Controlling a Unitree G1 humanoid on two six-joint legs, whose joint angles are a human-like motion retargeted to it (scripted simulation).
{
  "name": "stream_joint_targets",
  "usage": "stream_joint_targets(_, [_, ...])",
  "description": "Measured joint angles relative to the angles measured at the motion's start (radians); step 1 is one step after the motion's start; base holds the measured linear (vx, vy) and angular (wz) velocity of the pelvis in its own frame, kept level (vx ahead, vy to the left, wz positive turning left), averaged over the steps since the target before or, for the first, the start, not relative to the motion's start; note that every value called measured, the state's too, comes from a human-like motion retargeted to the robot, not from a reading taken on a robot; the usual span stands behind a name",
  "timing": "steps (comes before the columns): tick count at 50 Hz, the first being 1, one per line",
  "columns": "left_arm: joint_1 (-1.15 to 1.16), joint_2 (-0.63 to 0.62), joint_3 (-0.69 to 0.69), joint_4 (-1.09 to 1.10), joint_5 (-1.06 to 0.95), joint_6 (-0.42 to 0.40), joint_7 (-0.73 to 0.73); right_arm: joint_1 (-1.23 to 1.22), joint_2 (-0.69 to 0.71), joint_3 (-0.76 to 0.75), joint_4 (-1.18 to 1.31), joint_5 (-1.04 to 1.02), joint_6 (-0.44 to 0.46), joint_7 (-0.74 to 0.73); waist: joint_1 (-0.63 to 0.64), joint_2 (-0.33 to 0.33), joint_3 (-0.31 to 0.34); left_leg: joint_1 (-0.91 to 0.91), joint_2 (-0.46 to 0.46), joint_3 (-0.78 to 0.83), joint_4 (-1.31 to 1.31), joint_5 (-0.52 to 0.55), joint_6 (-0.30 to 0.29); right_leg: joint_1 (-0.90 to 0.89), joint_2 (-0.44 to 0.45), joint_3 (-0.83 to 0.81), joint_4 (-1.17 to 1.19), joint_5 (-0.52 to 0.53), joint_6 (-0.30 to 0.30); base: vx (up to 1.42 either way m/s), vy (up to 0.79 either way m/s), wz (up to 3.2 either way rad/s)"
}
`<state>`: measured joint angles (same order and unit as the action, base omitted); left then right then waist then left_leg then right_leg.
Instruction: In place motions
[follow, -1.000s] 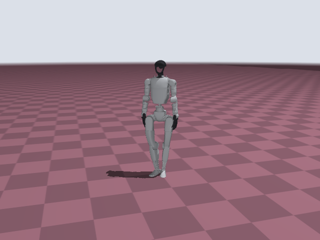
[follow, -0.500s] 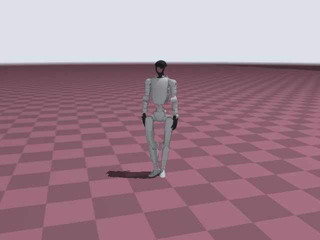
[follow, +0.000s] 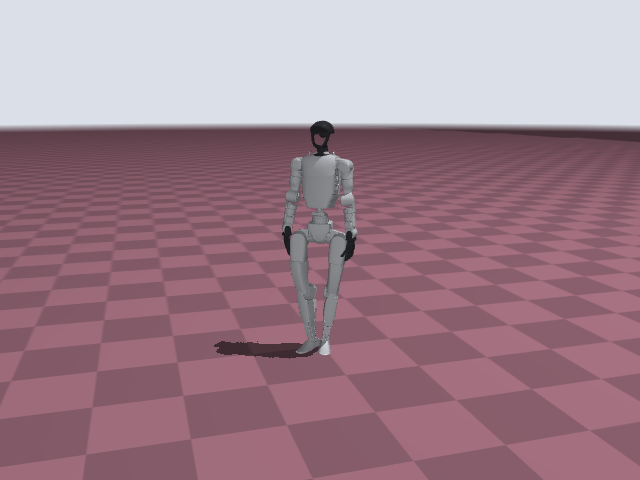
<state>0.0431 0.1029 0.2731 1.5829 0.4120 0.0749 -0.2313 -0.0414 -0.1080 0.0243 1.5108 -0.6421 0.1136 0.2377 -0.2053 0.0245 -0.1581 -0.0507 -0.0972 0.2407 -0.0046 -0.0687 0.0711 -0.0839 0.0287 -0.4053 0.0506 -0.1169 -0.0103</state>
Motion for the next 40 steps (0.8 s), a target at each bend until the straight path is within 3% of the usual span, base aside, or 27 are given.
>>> stream_joint_targets(23, [0.003, -0.001, -0.003, -0.002, -0.005, -0.001, 0.001, -0.002, 0.005, -0.01, 0.005, 0.038, 0.003, -0.043, -0.001, 0.006, 0.004, -0.003, 0.005, 0.013, 0.001, 0.001, 0.001, -0.002, 0.002, 0.012, -0.001, 0.022, -0.006, 0.0, 0.0, -0.02])
stream_joint_targets(33, [-0.022, -0.002, -0.01, -0.04, 0.005, 0.006, -0.021, -0.005, -0.001, 0.004, 0.02, 0.065, 0.001, -0.046, 0.029, 0.027, 0.024, -0.043, 0.031, -0.012, 0.026, 0.037, -0.031, -0.004, 0.013, -0.04, 0.012, 0.04, -0.037, -0.02, -0.01, 0.06])
stream_joint_targets(40, [-0.131, 0.003, -0.117, -0.169, 0.063, 0.004, -0.067, 0.026, -0.021, -0.045, 0.047, 0.211, -0.027, -0.062, 0.329, -0.035, 0.131, -0.12, 0.025, 0.007, 0.102, 0.061, -0.061, -0.033, -0.064, 0.013, 0.163, -0.055, -0.008, -0.05, -0.16, 0.17])
